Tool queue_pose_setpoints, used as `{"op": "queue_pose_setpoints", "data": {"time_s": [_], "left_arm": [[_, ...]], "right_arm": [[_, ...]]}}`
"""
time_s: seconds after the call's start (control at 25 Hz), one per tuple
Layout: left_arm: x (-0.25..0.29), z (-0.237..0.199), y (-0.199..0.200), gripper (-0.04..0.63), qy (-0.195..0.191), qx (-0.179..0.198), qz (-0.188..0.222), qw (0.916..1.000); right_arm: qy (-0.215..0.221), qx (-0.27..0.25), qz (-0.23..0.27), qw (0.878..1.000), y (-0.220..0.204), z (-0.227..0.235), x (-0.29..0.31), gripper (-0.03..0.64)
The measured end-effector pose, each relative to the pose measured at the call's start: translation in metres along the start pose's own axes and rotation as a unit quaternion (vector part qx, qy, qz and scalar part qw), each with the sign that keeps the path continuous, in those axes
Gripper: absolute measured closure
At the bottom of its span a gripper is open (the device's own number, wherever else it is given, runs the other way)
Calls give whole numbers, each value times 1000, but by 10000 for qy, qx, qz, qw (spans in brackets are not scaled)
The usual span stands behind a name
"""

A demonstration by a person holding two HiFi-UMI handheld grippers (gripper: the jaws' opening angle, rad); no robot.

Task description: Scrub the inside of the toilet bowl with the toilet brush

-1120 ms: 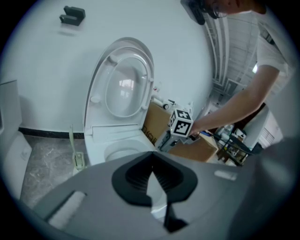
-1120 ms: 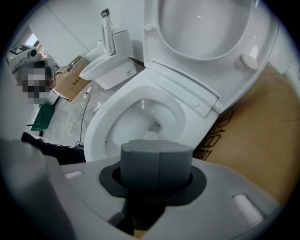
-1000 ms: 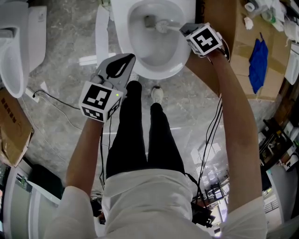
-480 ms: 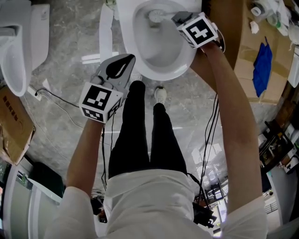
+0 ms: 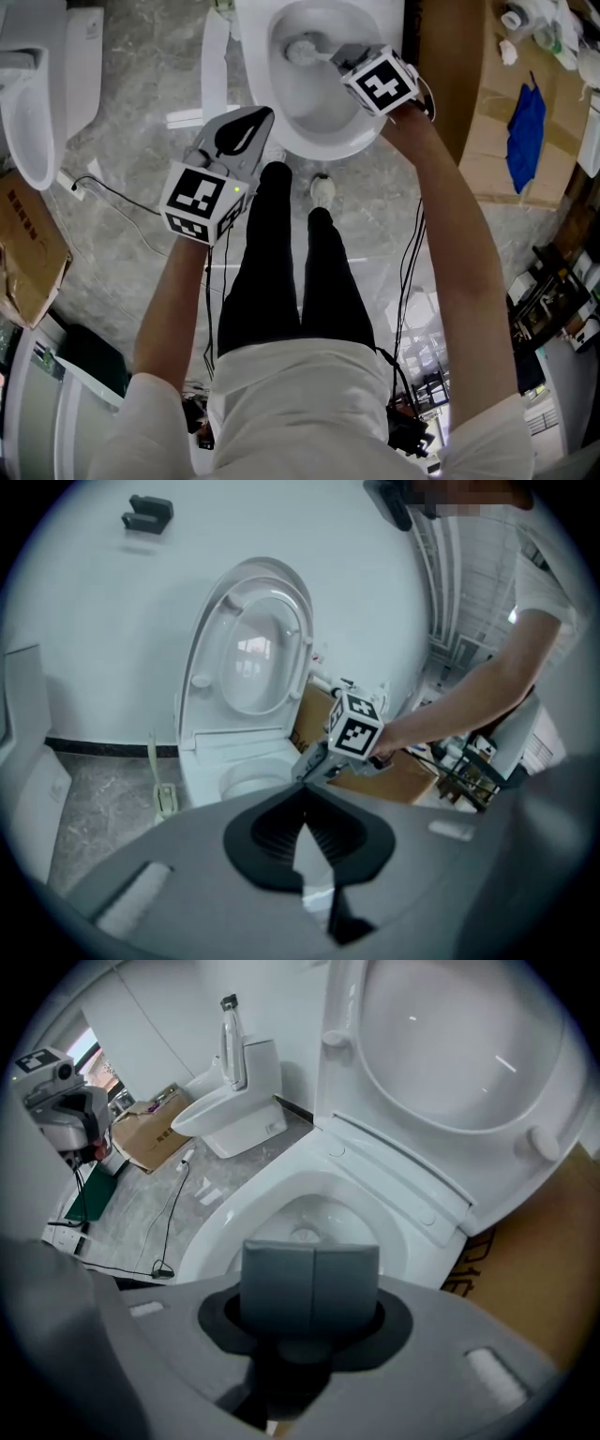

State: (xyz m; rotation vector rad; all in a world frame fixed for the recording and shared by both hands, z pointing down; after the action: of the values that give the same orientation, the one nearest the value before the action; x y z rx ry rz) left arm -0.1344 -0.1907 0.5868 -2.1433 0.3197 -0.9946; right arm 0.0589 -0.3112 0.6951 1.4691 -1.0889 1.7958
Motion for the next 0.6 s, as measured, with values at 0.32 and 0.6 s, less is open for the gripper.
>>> {"op": "queue_pose_setpoints", "data": {"time_s": [0.32, 0.6], "left_arm": [[-10, 27, 12, 604, 88, 105, 159, 9998], [-26, 76, 36, 604, 108, 217, 378, 9990]], "right_arm": [[-137, 690, 620, 9956, -26, 1, -55, 468], [-221, 972, 1160, 9882, -57, -21, -130, 468]]}}
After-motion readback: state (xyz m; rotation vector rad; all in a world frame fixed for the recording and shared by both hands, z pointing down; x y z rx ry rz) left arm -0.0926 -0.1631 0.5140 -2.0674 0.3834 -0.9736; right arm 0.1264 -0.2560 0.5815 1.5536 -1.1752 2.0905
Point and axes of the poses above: the fingertips, and each gripper's own axes: x forward along the fingers, z to its right, y out of its top, the point moved 7 cm from there along -x, backward along the fingers, and after that the axes turned 3 degrees about -x, right-handed, at the moved point
